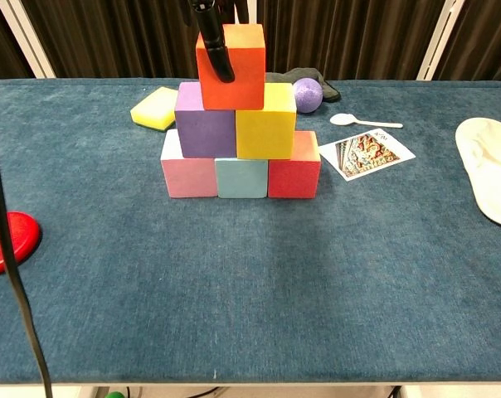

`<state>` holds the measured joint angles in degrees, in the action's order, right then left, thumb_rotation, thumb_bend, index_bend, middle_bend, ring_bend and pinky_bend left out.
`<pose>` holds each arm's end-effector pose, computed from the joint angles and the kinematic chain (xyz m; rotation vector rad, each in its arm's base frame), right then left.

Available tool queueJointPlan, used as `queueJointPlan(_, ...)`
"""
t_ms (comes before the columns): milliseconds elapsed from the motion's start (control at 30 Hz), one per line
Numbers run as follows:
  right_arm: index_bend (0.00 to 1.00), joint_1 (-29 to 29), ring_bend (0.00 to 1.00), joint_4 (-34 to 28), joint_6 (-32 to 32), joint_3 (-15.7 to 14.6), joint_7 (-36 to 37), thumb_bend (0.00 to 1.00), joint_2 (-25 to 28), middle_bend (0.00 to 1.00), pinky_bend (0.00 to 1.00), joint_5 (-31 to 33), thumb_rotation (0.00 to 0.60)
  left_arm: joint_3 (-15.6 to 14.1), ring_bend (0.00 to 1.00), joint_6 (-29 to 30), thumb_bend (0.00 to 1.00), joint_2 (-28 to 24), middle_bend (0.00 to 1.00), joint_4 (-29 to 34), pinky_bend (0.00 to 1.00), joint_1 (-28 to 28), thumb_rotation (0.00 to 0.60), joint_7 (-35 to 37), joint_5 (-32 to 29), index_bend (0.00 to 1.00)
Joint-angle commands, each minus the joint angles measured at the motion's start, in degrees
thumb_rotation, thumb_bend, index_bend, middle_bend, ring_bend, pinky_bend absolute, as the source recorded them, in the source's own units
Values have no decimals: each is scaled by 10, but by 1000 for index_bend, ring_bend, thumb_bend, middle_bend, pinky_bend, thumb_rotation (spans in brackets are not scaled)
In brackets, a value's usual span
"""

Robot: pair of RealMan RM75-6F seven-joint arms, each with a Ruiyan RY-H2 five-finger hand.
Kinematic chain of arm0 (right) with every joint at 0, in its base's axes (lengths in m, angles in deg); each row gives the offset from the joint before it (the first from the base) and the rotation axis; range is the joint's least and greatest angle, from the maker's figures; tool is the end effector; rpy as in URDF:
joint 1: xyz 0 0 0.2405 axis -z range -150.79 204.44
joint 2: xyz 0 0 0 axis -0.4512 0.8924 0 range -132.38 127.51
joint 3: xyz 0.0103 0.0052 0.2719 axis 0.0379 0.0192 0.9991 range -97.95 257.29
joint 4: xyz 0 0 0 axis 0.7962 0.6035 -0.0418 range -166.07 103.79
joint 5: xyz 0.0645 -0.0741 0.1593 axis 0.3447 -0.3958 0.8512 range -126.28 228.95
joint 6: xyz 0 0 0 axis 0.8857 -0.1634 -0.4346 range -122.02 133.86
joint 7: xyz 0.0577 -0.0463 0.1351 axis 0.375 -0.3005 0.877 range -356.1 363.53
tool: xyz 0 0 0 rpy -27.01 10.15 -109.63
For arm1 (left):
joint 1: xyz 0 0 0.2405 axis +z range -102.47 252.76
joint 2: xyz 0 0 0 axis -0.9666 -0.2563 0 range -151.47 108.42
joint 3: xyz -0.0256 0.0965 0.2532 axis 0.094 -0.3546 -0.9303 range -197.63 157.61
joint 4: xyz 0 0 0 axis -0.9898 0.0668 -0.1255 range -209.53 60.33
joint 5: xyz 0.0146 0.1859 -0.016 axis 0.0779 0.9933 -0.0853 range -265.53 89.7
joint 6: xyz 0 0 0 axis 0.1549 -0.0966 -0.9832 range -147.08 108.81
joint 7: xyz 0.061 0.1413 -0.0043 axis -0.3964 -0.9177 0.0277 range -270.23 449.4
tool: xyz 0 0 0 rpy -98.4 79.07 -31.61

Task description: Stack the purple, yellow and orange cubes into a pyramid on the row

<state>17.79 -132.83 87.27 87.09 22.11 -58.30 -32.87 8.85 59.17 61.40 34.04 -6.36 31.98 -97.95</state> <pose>-0.2761 -0.2234 0.2223 1.2886 -1.1217 1.2275 0.0442 0.3801 0.0491 -1.7423 -1.0934 -0.6520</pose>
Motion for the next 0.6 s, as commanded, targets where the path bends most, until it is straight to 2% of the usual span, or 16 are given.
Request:
queueJointPlan(33, 40, 0, 19, 0, 0, 0, 3, 176, 0, 121, 0, -1, 600, 1, 257, -2, 92, -2, 252, 2, 168, 1, 600, -2, -1, 147)
queueJointPlan(200, 39, 0, 20, 2, 1, 0, 8, 176, 1, 121, 0, -3, 600, 6, 122, -8, 89, -11, 116, 15, 145, 6, 600, -4, -8, 65)
queueJointPlan(300, 39, -1, 19, 2, -2, 0, 9, 176, 2, 121, 0, -2, 600, 13, 63, -14, 75, -25, 45, 33, 121, 19, 600, 14, 9, 31)
queueJointPlan(400, 40, -2, 19, 6, -6, 0, 13, 176, 3, 121, 0, -1, 600, 10, 50, -14, 65, -57, 31, 72, 101, 54, 600, 53, 66, 17)
queueJointPlan(500, 39, -3, 19, 14, -13, -4, 27, 183, 7, 122, 0, -4, 600, -4, 50, -10, 50, -106, 37, 112, 97, 115, 600, 115, 158, 25)
queueJointPlan(567, 39, -3, 19, 24, -17, -8, 43, 199, 10, 123, 0, -9, 600, -30, 54, 1, 48, -141, 66, 124, 94, 166, 600, 154, 227, 54)
queueJointPlan(600, 39, -3, 19, 32, -18, -11, 50, 208, 9, 123, 1, -12, 600, -53, 59, 5, 47, -157, 83, 123, 95, 196, 600, 173, 281, 68)
